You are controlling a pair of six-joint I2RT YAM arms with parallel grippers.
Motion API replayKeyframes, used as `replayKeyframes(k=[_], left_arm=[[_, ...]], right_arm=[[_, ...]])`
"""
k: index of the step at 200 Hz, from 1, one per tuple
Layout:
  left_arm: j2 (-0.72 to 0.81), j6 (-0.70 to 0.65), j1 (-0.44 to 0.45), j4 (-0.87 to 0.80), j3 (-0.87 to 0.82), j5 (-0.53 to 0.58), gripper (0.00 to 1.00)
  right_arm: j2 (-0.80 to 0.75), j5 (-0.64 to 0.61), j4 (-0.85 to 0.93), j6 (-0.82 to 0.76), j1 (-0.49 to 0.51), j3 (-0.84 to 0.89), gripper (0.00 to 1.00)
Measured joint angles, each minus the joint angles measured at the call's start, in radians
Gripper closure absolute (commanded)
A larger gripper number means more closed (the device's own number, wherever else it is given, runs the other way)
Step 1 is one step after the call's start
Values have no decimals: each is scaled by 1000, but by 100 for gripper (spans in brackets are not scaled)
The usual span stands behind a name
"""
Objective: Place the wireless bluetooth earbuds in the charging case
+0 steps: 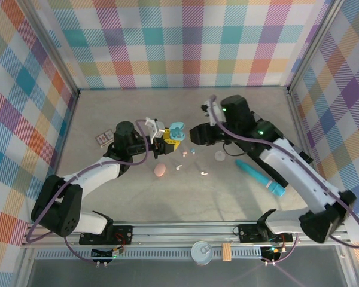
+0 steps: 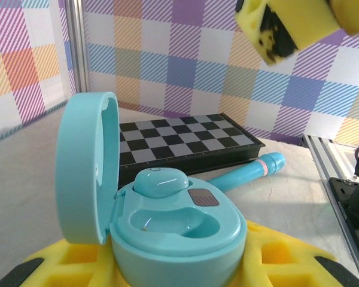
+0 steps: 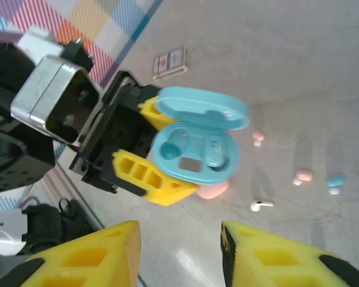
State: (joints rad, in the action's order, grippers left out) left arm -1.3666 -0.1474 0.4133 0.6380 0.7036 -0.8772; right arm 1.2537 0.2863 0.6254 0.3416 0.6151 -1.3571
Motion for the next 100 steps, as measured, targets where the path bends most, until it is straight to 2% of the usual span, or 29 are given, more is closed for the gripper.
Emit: replayKeyframes(k=[26,51,100], left_arm=[[18,0,0,1,-6,5,69],[34,-1,0,0,-15,7,69],[66,-3,0,-1,-29,7,69]], right_arm=[[-61,32,-117,107,-146,135,61],[11,37,-184,212,-249,213,62],[323,1,-163,299,-265,154,61]])
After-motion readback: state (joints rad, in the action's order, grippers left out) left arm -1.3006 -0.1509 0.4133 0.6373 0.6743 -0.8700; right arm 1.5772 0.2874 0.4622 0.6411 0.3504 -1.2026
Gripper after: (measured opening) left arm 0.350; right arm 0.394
